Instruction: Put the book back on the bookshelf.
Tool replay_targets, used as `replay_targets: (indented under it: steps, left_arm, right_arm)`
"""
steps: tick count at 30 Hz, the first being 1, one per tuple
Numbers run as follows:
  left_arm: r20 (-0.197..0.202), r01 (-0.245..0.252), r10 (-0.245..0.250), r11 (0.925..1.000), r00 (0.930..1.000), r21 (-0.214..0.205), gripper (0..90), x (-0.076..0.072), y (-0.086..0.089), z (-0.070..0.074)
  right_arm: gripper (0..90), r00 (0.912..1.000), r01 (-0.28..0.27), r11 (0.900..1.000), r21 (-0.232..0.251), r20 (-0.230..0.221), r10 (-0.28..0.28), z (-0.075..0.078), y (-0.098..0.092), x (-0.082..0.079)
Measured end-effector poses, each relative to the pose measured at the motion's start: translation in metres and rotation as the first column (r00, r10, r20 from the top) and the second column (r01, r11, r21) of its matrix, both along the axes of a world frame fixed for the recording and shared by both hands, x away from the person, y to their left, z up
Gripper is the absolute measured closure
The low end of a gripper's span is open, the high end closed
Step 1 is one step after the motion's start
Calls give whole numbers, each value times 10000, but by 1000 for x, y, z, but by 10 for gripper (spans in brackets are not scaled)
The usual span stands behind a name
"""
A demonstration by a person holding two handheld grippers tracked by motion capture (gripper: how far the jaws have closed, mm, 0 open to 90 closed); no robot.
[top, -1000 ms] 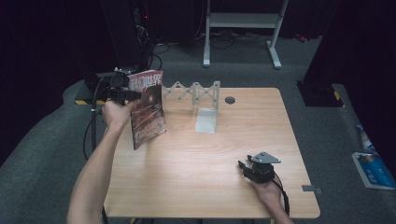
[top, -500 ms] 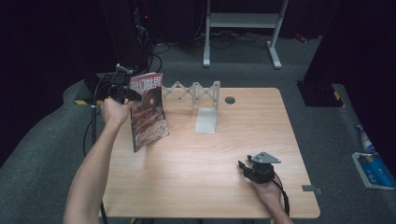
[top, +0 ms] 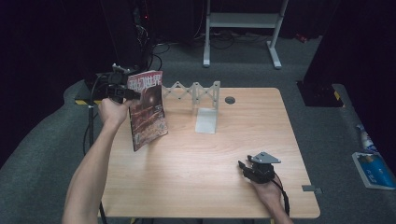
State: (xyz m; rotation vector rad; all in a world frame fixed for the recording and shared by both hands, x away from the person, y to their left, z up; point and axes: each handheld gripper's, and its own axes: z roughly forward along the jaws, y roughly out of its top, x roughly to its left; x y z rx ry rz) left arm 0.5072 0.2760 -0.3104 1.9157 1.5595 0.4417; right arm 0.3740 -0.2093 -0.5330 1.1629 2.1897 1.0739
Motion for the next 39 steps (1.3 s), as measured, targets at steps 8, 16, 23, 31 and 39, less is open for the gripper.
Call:
replay_targets:
  steps: [8,16,23,31,39]
  left_arm:
    - [924,-49,38,9999,9957,115,837,-2,-1,1]
    - [1836,-303,295,9995,9826,14,837,-7,-6,-9]
    - [2793,-541,537,9985,9587,-61,837,-19,-7,-21]
    - [3227,-579,633,9980,9444,-263,836,-24,-7,-37]
    - [2619,-268,288,9996,9647,-113,822,-25,-7,-37]
  right_arm:
    - [509,10000,-3,10000,-9,-10,3,0,0,0]
    - [509,10000,-13,10000,-25,12,13,0,0,0]
    - [509,10000,-24,10000,-27,34,24,0,0,0]
    - [509,10000,-22,10000,-34,49,23,0,0,0]
    - [509,10000,-22,10000,-31,48,22,0,0,0]
